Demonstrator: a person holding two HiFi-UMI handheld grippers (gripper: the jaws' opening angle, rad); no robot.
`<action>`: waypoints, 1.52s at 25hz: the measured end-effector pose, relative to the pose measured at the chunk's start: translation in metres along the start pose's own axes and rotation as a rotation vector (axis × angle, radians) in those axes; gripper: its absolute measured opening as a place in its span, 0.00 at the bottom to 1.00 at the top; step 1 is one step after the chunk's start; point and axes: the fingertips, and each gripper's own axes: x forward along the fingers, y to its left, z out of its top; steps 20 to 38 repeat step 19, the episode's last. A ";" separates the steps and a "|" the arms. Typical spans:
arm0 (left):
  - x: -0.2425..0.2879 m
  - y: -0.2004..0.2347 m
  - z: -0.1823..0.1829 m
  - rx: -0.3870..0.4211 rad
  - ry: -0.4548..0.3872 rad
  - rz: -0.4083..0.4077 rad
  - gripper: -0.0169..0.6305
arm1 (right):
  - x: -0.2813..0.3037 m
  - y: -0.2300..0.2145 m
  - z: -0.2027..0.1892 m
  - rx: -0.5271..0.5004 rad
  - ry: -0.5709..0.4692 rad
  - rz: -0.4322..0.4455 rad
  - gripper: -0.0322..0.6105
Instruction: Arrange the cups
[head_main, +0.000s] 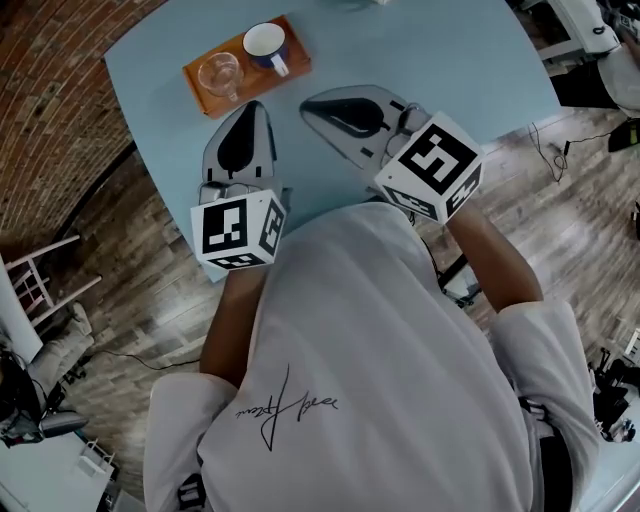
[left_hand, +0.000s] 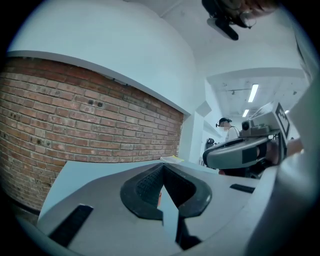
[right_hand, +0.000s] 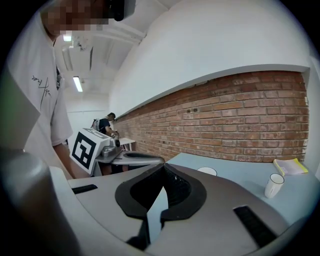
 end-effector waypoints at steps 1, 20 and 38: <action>-0.001 0.000 -0.001 -0.001 0.000 0.001 0.04 | 0.000 0.001 -0.002 0.001 0.005 0.005 0.08; -0.005 0.015 0.000 -0.043 -0.011 0.039 0.04 | -0.002 -0.003 -0.008 0.044 0.009 -0.008 0.08; -0.005 0.015 0.000 -0.043 -0.011 0.039 0.04 | -0.002 -0.003 -0.008 0.044 0.009 -0.008 0.08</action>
